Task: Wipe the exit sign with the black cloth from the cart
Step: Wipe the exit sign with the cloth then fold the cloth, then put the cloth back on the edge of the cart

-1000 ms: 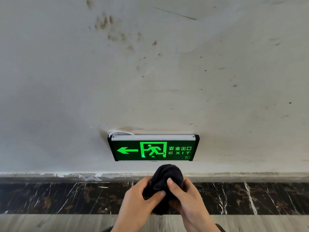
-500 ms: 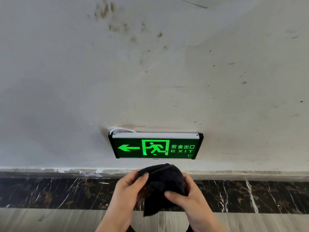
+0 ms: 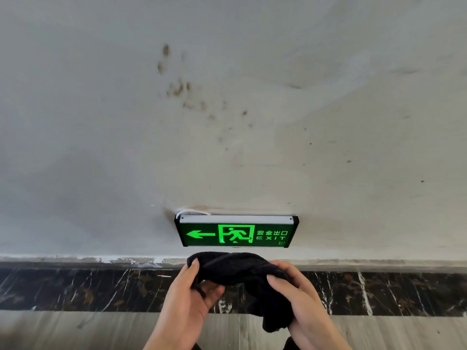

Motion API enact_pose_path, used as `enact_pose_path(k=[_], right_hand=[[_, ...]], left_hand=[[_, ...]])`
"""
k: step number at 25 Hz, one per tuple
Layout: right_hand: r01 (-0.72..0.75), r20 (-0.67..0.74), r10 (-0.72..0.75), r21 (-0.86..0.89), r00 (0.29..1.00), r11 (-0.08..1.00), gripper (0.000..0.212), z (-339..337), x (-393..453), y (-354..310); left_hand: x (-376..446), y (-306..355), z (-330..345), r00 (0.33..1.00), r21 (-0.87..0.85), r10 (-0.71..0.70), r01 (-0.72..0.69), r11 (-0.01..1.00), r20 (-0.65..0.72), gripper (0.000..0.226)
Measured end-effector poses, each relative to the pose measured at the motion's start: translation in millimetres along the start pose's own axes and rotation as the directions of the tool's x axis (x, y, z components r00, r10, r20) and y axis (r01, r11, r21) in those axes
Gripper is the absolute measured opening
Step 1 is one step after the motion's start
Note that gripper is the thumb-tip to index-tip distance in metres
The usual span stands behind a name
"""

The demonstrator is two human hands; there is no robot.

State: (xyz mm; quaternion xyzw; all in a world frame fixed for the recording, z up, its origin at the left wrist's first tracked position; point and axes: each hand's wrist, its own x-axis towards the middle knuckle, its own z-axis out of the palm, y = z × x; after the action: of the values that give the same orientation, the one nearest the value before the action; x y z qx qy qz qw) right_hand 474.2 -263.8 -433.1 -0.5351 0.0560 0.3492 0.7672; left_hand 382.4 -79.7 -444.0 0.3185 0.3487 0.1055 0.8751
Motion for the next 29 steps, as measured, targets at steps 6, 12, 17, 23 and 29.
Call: enact_pose_path(k=[6, 12, 17, 23, 29], right_hand=[[-0.013, 0.010, 0.013, -0.042, 1.000, 0.999, 0.033, 52.2, -68.2, -79.7], [-0.081, 0.051, 0.087, -0.104, 0.995, 0.991, 0.033, 113.3, -152.7, -188.6], [-0.099, 0.149, 0.128, -0.190, 0.981, 0.977, 0.069, 141.6, -215.8, -278.9], [-0.083, 0.368, 0.191, -0.290, 0.910, 0.953, 0.092, 149.3, -264.8, -334.6], [0.016, 0.355, 0.133, -0.386, 0.925, 0.922, 0.069, 187.6, -271.9, -330.2]], left_hand=[[-75.9, 48.6, 60.5, 0.982, 0.101, -0.041, 0.023, 0.995, 0.183, 0.046], [-170.2, 131.5, 130.3, 0.956, 0.098, -0.026, -0.003, 0.995, 0.294, 0.055], [-242.6, 199.9, 185.9, 0.956, 0.156, 0.065, -0.113, 0.981, 0.287, 0.047], [-305.1, 251.9, 208.4, 0.972, 0.135, 0.209, -0.222, 0.966, 0.105, 0.042], [-350.2, 286.1, 182.6, 0.928, 0.132, 0.369, -0.360, 0.924, -0.057, 0.054]])
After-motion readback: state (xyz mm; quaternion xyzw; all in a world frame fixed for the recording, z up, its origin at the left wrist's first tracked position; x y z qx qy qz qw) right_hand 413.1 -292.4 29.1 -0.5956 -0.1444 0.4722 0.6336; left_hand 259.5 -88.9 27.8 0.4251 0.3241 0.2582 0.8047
